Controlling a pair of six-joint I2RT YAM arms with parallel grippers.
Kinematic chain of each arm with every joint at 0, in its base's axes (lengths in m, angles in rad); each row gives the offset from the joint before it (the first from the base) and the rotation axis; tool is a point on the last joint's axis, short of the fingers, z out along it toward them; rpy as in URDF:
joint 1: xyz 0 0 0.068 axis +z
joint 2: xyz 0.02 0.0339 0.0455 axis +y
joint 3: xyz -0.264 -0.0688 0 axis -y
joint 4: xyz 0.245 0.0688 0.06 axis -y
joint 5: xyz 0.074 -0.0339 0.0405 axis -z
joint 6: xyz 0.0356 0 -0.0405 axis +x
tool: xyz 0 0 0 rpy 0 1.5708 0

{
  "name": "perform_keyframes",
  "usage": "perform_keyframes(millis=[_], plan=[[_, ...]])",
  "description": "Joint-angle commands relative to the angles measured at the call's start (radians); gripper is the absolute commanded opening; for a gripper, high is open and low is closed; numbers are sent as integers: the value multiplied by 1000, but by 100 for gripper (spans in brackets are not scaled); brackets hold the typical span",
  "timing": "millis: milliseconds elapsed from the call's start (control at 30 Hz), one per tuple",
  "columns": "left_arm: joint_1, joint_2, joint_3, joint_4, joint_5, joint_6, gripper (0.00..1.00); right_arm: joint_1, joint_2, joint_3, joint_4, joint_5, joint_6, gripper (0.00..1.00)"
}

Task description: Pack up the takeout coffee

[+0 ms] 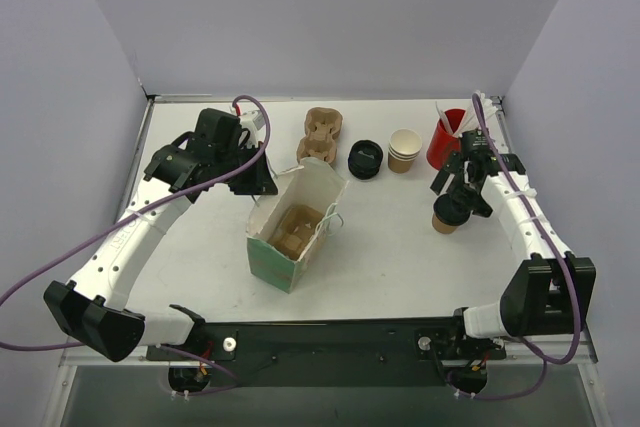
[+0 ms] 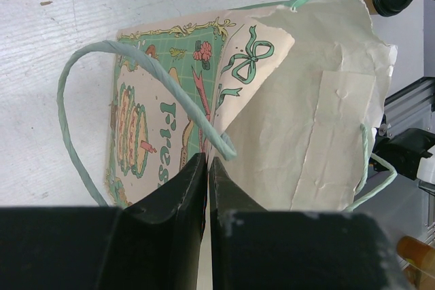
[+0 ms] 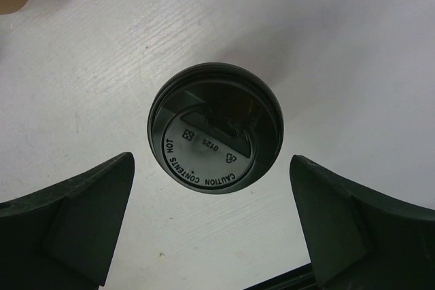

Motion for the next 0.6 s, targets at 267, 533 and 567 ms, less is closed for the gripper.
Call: perform_keyframes(millis=[267, 533, 567], plan=[[-6, -7, 43, -9, -1, 15, 17, -18, 71, -18, 57, -31, -48, 91], [-6, -1, 46, -11, -3, 14, 17, -25, 79, -33, 56, -12, -52, 90], [-6, -1, 44, -11, -3, 14, 17, -25, 85, -33, 54, -12, -54, 90]])
